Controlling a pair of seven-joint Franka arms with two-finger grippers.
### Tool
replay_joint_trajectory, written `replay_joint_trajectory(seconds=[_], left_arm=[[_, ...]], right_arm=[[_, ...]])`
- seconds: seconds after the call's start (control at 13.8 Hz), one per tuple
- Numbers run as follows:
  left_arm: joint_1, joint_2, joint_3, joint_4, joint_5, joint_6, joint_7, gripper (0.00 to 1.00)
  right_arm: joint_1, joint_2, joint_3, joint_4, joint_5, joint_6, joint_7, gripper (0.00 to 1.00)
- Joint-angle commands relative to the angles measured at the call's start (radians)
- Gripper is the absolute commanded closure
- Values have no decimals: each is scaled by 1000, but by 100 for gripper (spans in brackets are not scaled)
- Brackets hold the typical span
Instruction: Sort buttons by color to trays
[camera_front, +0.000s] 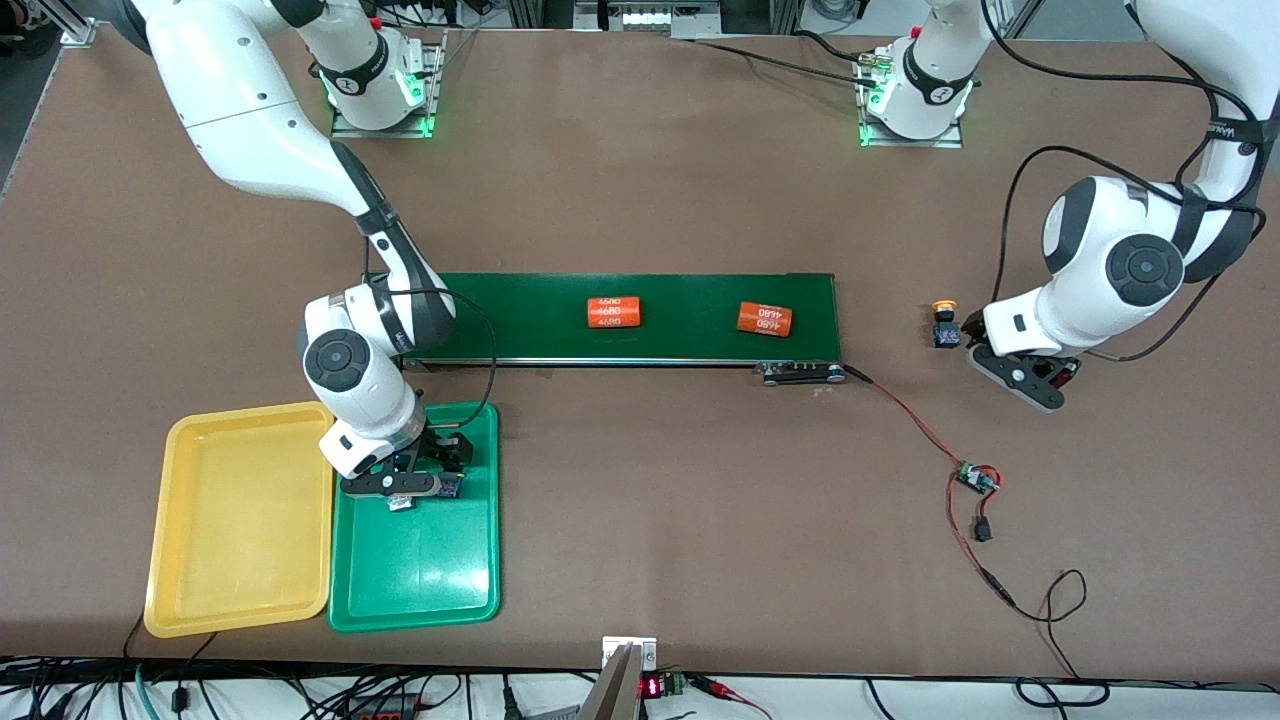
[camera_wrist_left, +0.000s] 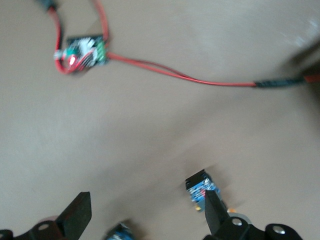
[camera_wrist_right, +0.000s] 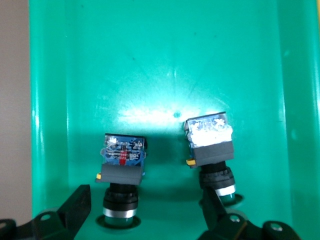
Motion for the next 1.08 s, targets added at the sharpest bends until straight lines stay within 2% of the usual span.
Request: replay_joint_trajectory(seconds=[0.0,0.29,0.51,0.58,1.01], left_arm=[[-7,16,19,-1,-34,-7,-236,0],[-5,42,20,-18,-84,-5,-398,0],[-5,50,27,-56,-204,6,-418,0],[-5,55,27,-69,-212,10,-418,0],[-11,88,28,-116,-203,22,-410,0]], right_arm=[[-20,-87,13,-51,-9,-65,-15,0],[-54,-213,20,-51,10,-305,-133,0],[-104,-339,20,-49,149,-526,-273,0],[-118,-372,18,-51,166,-597,-298,0],[-175,-566,10,-58,168,-906,-341,0]])
